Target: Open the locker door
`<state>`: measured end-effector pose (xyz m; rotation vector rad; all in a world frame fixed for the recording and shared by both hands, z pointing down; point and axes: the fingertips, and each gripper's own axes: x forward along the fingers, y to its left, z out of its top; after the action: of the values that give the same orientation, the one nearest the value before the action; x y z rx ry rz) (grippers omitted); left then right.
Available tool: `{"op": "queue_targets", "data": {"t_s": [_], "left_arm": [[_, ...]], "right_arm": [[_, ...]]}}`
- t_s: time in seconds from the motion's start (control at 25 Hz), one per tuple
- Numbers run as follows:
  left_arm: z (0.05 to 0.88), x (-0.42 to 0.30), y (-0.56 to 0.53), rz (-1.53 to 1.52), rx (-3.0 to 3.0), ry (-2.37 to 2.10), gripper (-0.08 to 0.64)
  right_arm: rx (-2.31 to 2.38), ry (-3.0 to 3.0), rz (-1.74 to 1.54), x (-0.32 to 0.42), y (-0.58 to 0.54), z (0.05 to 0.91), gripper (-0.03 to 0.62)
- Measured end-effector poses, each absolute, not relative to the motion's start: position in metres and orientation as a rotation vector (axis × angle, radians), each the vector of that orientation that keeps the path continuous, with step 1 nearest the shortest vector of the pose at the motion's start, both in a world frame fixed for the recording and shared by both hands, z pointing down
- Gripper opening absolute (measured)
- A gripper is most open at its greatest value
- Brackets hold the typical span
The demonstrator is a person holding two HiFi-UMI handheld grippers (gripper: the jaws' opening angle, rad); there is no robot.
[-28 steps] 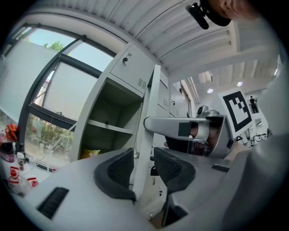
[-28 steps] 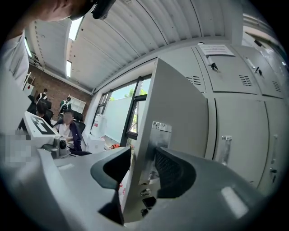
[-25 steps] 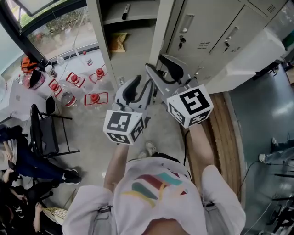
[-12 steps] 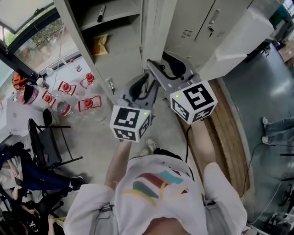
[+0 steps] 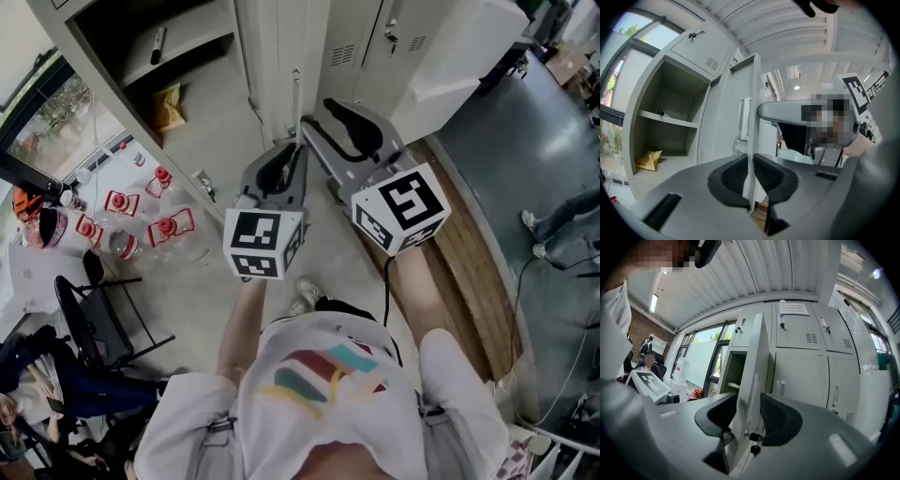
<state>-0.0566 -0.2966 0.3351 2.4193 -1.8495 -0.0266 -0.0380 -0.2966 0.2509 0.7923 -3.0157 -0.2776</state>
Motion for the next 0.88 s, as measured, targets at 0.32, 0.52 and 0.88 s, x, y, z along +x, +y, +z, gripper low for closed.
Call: {"op": "queue_targets", "data": {"t_s": [0.32,0.52,0.88], "left_arm": [[0.336,-0.035,-0.318,-0.016,2.467,-1.788,0.044],[0.335,-0.017,-0.334,0.034,2.506,-1.774,0.041],[0.336,0.007,-0.363,0.052,2.544,-1.739,0.037]], "right_arm": [[0.970,-2.966,-0.212,0.017,-0.303,0.266,0.149],[1.105,-2.923,-0.074,0.055,-0.305,0.288,0.149],[1.331,-2.812,0.073,0.110,-0.317,0.321,0.133]]}}
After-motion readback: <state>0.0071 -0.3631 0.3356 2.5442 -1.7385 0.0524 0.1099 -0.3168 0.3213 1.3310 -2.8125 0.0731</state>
